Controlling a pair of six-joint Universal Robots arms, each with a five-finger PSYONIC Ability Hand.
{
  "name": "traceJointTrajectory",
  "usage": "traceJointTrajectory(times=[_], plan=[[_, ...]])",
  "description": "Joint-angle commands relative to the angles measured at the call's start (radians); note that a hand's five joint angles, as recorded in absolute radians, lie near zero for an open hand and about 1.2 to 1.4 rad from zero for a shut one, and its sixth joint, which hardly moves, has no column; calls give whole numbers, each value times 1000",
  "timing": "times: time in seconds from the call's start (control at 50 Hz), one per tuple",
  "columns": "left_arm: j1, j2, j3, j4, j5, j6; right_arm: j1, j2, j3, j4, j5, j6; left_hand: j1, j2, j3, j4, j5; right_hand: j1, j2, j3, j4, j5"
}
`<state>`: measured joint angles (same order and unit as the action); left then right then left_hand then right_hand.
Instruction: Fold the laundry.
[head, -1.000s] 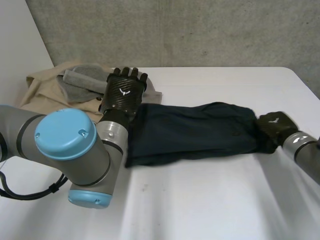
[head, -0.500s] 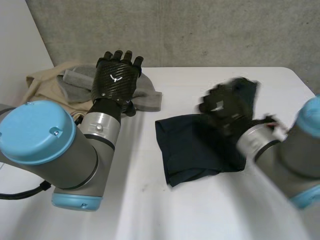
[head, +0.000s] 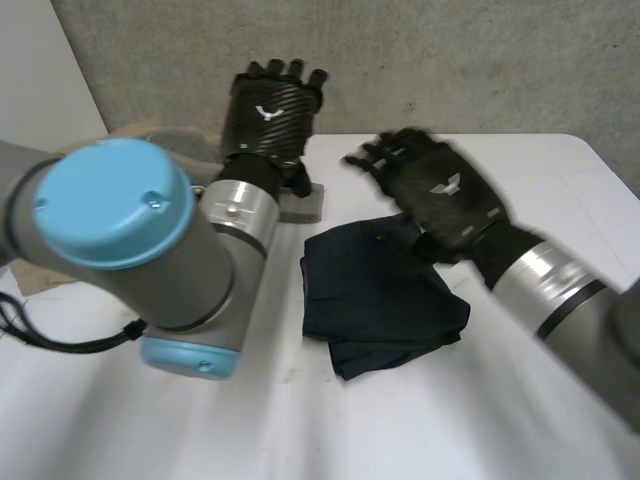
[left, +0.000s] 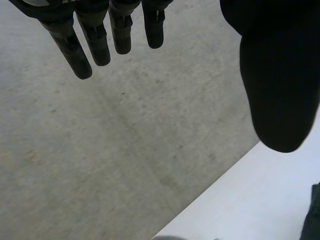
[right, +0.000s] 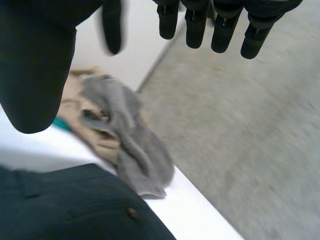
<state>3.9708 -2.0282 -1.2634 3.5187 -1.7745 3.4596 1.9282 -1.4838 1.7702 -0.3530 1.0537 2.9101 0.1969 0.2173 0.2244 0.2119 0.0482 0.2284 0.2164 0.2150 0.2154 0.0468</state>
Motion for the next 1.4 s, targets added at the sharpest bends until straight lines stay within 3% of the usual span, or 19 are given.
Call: traceJointTrajectory(times=[0.02, 0.22, 0.46, 0.66, 0.82, 0.9, 1.04, 1.16, 1.24, 1.4], plan=[[-73, -162, 168, -99, 0, -22, -189, 45, -135, 245, -3, 86, 5, -16, -23, -10, -21, -54, -42, -40, -41, -47], [-85, -382, 355, -357, 0, -122, -170, 396, -448, 534, -14, -26, 8, -13, -20, -7, -18, -54, -42, -40, -41, -47], [-32, -420, 334, -546, -2, -125, -95, 626, -545, 542, 22, -173, 17, -4, -11, 2, -9, -54, -42, -40, -41, -47], [-28, -419, 312, -583, 3, -125, -92, 605, -548, 534, 202, -330, 17, -4, -11, 2, -9, -54, -42, -40, -41, -47], [-35, -265, 300, -557, 47, -143, -104, 444, -431, 475, 160, -272, 5, -16, -23, -10, -21, -54, -42, -40, -41, -47], [-30, -169, 253, -502, 122, -180, -115, 326, -345, 379, 181, -140, 5, -16, -23, -10, -21, -54, -42, -40, -41, -47], [-18, -27, 150, -416, 357, -194, -247, 254, -233, 359, 172, 35, 20, -1, -8, 5, -6, -54, -42, -40, -41, -47], [21, 29, 101, -417, 602, -243, -296, 258, -123, 371, 42, 54, 25, 5, -2, 10, 0, -54, -42, -40, -41, -47], [27, 43, 79, -416, 694, -306, -302, 307, -87, 362, -27, 63, 34, 14, 7, 19, 8, -54, -42, -40, -41, -47], [28, 62, 75, -408, 705, -332, -287, 416, -89, 345, -63, 67, 37, 17, 10, 22, 11, -54, -42, -40, -41, -47]])
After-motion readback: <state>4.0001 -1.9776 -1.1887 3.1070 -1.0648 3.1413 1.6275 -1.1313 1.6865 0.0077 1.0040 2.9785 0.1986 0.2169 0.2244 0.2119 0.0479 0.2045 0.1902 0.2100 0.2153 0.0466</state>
